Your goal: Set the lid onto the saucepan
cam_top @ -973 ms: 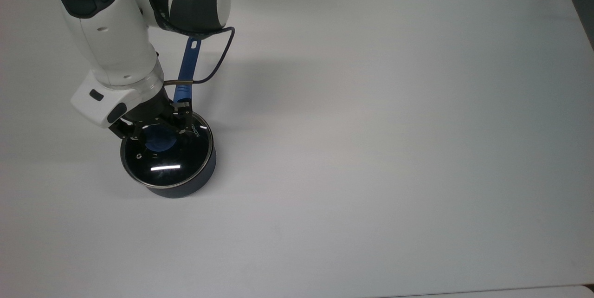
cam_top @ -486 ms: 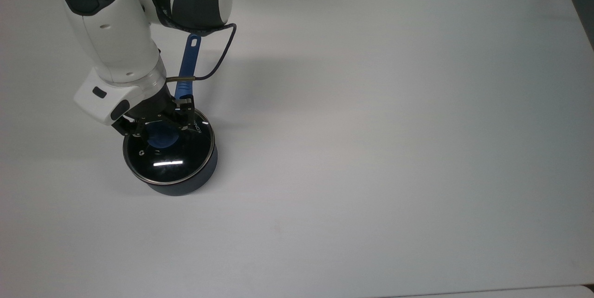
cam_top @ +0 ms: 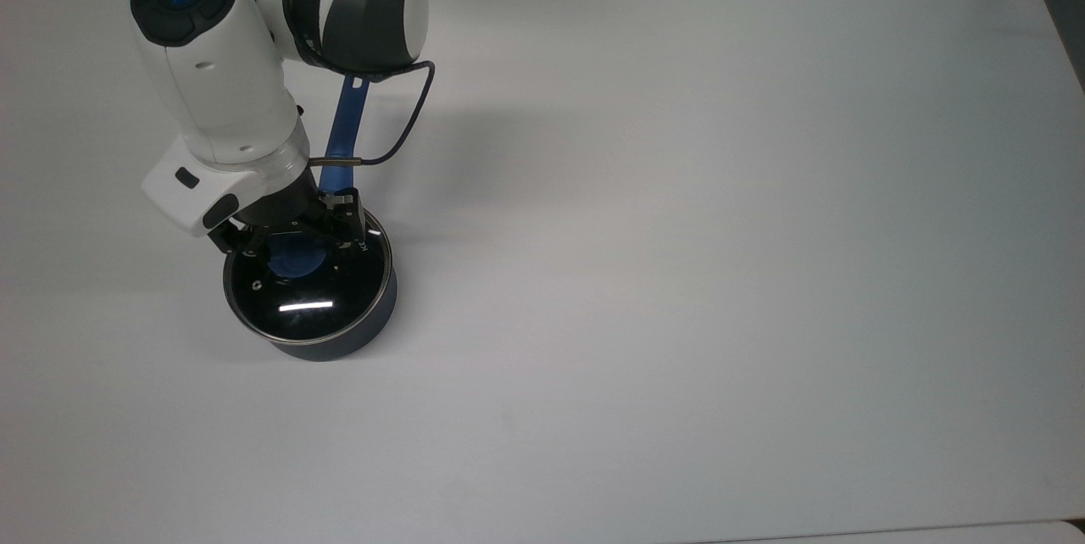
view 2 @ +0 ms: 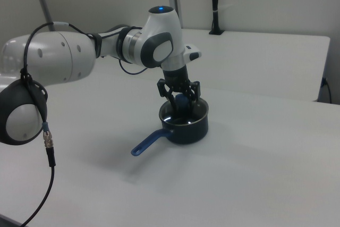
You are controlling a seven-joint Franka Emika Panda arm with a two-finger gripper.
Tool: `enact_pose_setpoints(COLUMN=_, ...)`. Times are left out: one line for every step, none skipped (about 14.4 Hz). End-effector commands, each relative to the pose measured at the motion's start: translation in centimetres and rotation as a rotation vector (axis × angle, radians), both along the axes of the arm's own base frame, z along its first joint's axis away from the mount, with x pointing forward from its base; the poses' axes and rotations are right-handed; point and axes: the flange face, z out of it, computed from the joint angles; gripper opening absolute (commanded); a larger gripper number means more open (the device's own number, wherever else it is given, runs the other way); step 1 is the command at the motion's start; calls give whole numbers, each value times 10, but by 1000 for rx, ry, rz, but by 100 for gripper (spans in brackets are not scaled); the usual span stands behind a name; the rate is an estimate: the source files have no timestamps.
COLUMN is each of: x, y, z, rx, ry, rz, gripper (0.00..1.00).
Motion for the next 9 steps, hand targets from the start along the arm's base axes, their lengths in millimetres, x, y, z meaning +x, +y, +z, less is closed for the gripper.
enact_pose_setpoints(x=-3, y=3, z=-5, rx=9, ry=-6, rz=-23, gripper=84)
enact_pose_setpoints(x=-4, y=2, z=-2, rx=6, ry=-7, rz=-23, gripper=100)
enact_pose_setpoints(x=-4, y=2, z=1, rx=5, ry=-10, rz=-23, gripper=100)
enact_pose_setpoints(x=-5, y=2, z=8, rx=7, ry=-15, rz=-25, gripper=100)
enact_pose_setpoints(x=-8, y=3, z=16, rx=13, ry=-14, rz=-26, gripper=100)
enact_pose_setpoints(x=-12, y=4, z=28, rx=19, ry=-11, rz=-28, gripper=100)
enact_pose_setpoints(x=-17, y=4, z=40, rx=24, ry=-4, rz=-33, gripper=100)
enact_pose_setpoints(x=-23, y=9, z=57, rx=30, ry=-4, rz=-29, gripper=100)
enact_pose_setpoints(x=-31, y=11, z=73, rx=36, ry=6, rz=-39, gripper=100)
